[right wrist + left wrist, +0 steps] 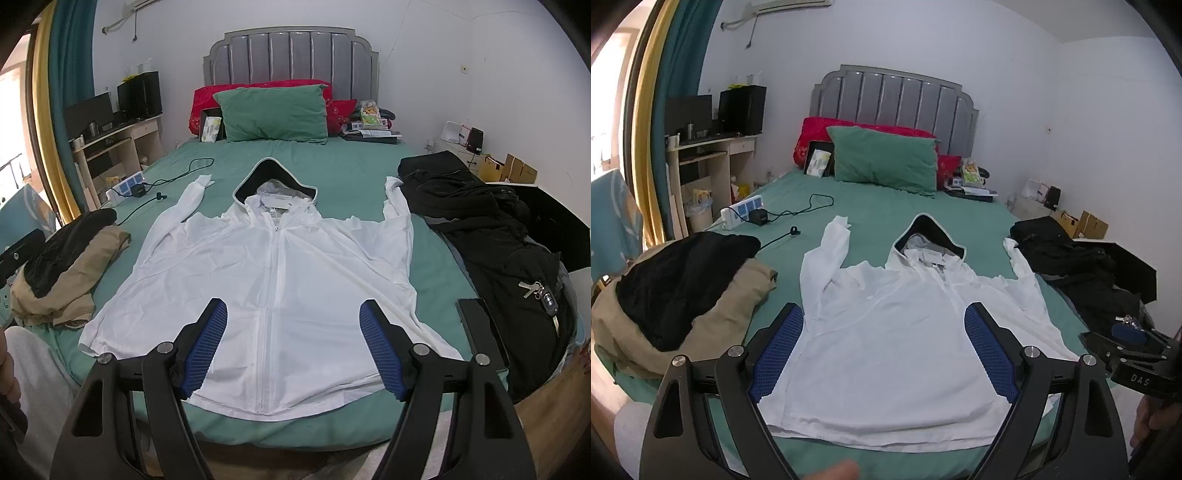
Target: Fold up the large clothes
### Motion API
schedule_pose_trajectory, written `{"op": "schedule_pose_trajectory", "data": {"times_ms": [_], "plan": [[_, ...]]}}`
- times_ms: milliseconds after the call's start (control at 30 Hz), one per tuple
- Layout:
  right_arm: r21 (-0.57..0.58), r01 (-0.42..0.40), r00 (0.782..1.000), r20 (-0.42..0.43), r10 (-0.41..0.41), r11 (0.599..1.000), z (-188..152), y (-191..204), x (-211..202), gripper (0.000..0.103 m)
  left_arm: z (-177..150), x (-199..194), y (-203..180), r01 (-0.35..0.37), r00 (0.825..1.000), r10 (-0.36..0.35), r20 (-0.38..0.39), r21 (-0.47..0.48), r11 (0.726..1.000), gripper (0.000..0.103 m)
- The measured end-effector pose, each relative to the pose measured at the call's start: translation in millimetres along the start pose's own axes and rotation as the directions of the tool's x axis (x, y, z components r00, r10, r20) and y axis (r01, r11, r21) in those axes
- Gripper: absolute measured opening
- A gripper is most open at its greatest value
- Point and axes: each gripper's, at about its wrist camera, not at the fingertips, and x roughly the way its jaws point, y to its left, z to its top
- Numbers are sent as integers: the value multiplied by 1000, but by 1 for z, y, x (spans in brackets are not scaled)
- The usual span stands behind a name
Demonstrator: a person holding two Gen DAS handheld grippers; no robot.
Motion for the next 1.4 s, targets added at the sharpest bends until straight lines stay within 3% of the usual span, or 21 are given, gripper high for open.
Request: {"op": "schedule_pose_trajectory", "data": {"times_ms": [167, 300, 1400], "plan": [[1, -2, 1000, 1, 2, 1000, 0, 0, 0, 74, -2, -1, -7, -21, 1000, 21, 22, 10, 1000, 91], [1, 1, 1000, 1, -1, 1000, 0, 0, -1, 74, 3, -12, 1, 11, 999, -10, 40, -22, 1000, 91], [3, -1, 1000, 3, 1, 1000, -2, 1, -1, 74, -1, -9, 2, -11, 999, 11, 39, -19, 1000, 91]]}}
